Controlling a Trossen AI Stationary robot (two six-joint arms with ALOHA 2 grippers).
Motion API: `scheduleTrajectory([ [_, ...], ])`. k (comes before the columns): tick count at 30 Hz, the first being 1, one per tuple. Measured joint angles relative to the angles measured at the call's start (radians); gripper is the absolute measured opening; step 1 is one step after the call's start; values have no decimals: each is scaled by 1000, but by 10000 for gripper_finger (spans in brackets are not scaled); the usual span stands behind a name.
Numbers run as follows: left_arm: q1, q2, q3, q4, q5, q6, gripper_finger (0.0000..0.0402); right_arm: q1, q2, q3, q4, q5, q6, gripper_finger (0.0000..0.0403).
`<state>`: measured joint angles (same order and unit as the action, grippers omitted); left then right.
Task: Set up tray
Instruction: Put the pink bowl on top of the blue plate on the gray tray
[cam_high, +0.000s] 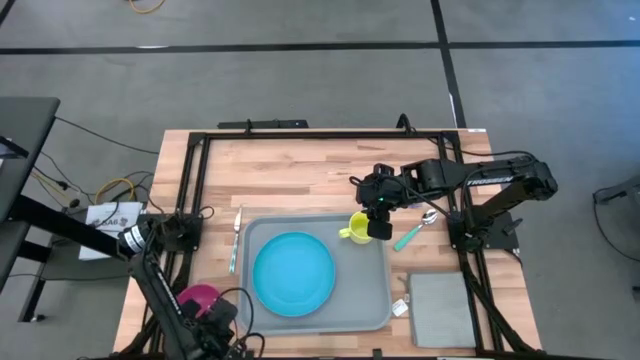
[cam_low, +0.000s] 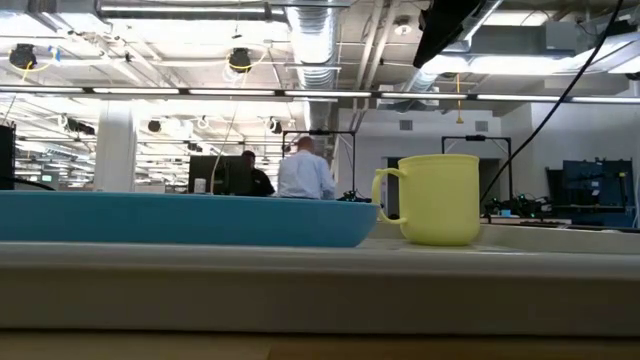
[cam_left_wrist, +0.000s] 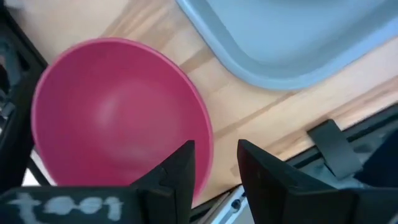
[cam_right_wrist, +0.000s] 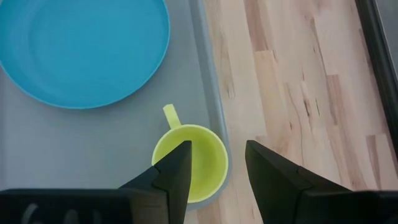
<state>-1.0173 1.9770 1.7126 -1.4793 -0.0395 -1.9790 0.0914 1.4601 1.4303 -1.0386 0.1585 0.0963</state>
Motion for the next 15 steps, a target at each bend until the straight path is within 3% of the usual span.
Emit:
scheduleTrajectory([
  [8,0,0,-51,2,-25,-39,110,0,0,0,0,0,-2,143],
  [11,-1,-2,-110,69,27,-34,110,0,0,0,0,0,-2,143],
  [15,-2,-4,-145,152,-1,5,110,0,0,0,0,0,-2,143],
])
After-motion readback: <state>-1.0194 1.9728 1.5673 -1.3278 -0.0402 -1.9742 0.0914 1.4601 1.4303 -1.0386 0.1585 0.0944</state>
